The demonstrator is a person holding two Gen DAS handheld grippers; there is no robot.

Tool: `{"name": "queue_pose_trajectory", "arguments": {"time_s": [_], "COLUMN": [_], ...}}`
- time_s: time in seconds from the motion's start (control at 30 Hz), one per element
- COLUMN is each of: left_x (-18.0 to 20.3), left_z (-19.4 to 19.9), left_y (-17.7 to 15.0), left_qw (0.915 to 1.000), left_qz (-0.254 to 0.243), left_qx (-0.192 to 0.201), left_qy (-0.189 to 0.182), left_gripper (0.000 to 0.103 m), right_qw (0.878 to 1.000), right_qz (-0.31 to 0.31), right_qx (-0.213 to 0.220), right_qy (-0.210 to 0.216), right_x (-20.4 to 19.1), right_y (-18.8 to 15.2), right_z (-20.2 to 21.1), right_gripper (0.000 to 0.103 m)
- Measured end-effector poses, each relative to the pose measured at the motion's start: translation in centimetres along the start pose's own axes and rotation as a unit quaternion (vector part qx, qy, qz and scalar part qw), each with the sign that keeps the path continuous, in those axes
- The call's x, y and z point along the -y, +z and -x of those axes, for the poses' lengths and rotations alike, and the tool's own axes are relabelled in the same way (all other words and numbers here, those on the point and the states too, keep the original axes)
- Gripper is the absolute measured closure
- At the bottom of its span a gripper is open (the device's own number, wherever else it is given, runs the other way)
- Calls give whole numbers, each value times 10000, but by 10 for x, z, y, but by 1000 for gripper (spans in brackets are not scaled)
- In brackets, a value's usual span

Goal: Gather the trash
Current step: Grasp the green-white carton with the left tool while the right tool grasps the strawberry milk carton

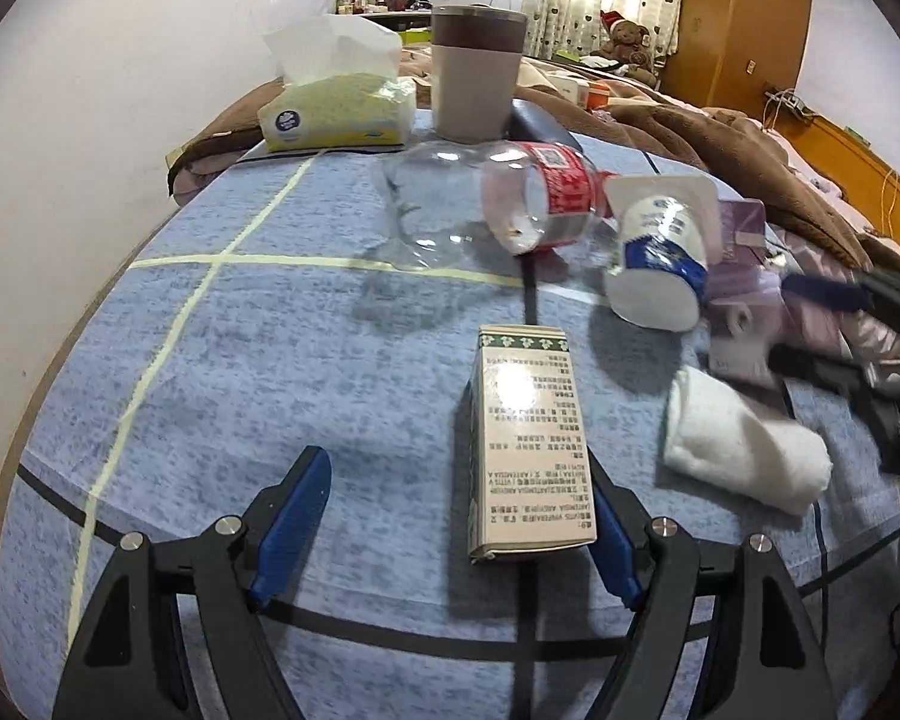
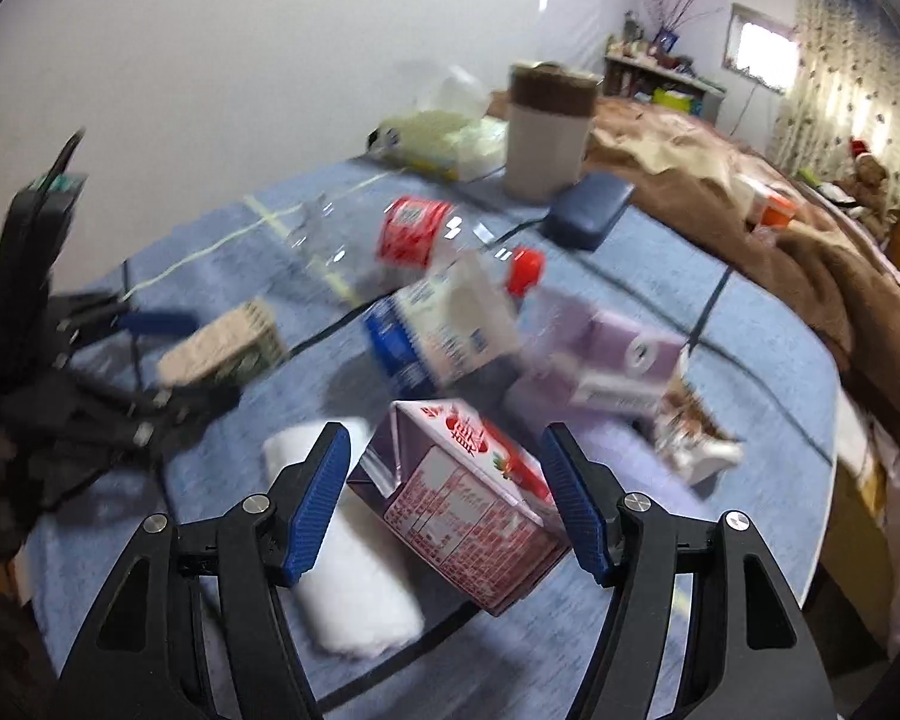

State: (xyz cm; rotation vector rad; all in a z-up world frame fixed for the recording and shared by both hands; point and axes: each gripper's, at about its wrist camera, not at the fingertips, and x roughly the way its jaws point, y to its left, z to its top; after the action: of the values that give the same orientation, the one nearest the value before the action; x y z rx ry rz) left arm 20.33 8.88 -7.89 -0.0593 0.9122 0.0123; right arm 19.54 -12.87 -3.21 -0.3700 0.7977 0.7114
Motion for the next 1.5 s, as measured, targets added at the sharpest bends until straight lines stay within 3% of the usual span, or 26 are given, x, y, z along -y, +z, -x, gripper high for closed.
{"name": "queue_pose_trajectory", "arguments": {"time_s": [0.37, 0.5, 0.57, 0.67, 0.77, 1.07, 1.33, 1.4, 1.5], "left_x": [-12, -10, -11, -10, -9, -7, -2, -1, -1], "left_z": [-6, -9, -10, -13, -14, -18, -18, -17, -16], "left_y": [6, 10, 10, 13, 14, 20, 23, 23, 23], "left_qw": [9998, 9997, 9997, 9997, 9996, 9998, 9998, 9998, 9997], "left_qz": [-64, -129, -145, -150, -174, -170, -177, -176, -159], "left_qx": [-44, -64, -68, -77, -80, -88, -54, -40, -37], "left_qy": [156, 181, 171, 192, 214, 87, -76, -98, -180], "left_gripper": [22, 21, 20, 19, 19, 19, 42, 55, 65], "right_qw": [9990, 9985, 9992, 9996, 9995, 9990, 9962, 9956, 9947], "right_qz": [-327, -121, -38, 41, -213, -182, -837, -920, -1014], "right_qx": [-86, -43, 109, -65, -124, -366, -222, -166, -105], "right_qy": [-294, -526, -393, -269, 178, 180, 28, -45, -132], "right_x": [13, 13, 13, 19, 28, 21, 28, 26, 24], "right_y": [-13, -7, -4, -3, -4, -13, -26, -30, -34], "right_z": [5, 9, 15, 5, -2, -15, -10, -6, -3], "right_gripper": [34, 33, 31, 28, 26, 26, 31, 31, 31]}}
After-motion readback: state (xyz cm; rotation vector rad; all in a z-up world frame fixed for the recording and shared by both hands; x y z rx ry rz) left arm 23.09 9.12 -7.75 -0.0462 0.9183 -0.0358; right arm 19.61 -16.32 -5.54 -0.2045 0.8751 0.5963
